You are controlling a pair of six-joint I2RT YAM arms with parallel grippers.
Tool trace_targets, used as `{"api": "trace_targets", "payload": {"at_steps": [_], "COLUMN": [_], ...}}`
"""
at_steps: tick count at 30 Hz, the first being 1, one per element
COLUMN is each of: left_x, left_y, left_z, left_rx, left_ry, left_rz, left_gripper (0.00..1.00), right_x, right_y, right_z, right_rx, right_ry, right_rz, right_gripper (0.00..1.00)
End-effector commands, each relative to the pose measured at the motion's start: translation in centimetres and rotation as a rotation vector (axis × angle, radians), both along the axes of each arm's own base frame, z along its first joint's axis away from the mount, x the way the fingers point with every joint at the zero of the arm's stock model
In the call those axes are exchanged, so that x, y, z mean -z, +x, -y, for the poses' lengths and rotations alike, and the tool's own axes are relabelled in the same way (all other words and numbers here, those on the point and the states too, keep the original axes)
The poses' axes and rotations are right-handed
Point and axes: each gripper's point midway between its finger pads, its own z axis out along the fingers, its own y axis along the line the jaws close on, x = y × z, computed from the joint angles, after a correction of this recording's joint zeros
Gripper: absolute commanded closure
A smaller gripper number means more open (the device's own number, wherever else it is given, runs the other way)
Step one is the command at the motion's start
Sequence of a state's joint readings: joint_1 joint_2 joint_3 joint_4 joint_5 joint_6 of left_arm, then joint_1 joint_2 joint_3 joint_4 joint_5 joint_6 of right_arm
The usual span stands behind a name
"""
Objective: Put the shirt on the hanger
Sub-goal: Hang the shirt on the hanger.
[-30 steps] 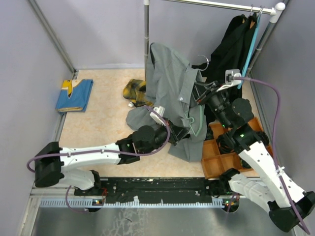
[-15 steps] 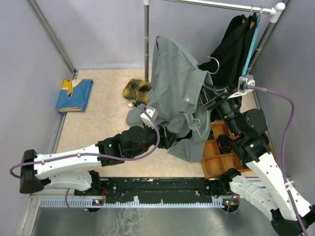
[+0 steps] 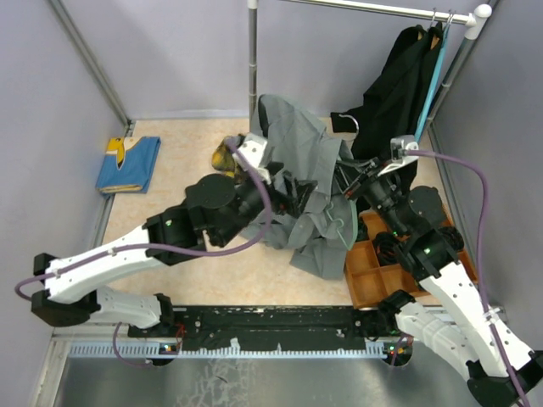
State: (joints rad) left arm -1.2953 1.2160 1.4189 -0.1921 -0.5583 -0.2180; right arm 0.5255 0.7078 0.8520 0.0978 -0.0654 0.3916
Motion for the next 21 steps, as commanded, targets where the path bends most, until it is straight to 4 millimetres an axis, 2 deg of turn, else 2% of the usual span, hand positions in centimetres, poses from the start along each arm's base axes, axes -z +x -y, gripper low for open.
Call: {"api": "trace_targets", "payload": {"at_steps": [1, 5, 8, 16, 21], "left_x": [1.9, 3.4, 4.5, 5.8, 5.6], "left_y": [1.5, 2.3, 2.8, 3.4, 2.7], "left_z": [2.9, 5.0, 5.6, 4.5, 3.4], "left_rx": [-0.025, -0.041, -0.065, -0.139, -0.122], "left_ry": [0.196, 0.275, 0.316, 0.332, 0.273], "left_rz": [0.036, 0.026, 0.024, 0.009, 0.004], "left_gripper": [0.09, 0.08, 0.09, 0.16, 0.17], "right_x": [-2.5, -2.6, -2.7, -2.7, -2.6], "right_y": [-0.2, -0.1, -0.1, 0.0, 0.2], "right_z": [0.5, 0.6, 0.7, 0.5, 0.8], "right_rx": [0.01, 0.017, 0.022, 0.018, 0.034], "right_ry": [0.081, 0.086, 0.085, 0.085, 0.083], "right_rz": [0.054, 0.056, 0.061, 0.065, 0.065], "right_gripper": [1.0, 1.0, 1.0, 1.0, 1.0]}}
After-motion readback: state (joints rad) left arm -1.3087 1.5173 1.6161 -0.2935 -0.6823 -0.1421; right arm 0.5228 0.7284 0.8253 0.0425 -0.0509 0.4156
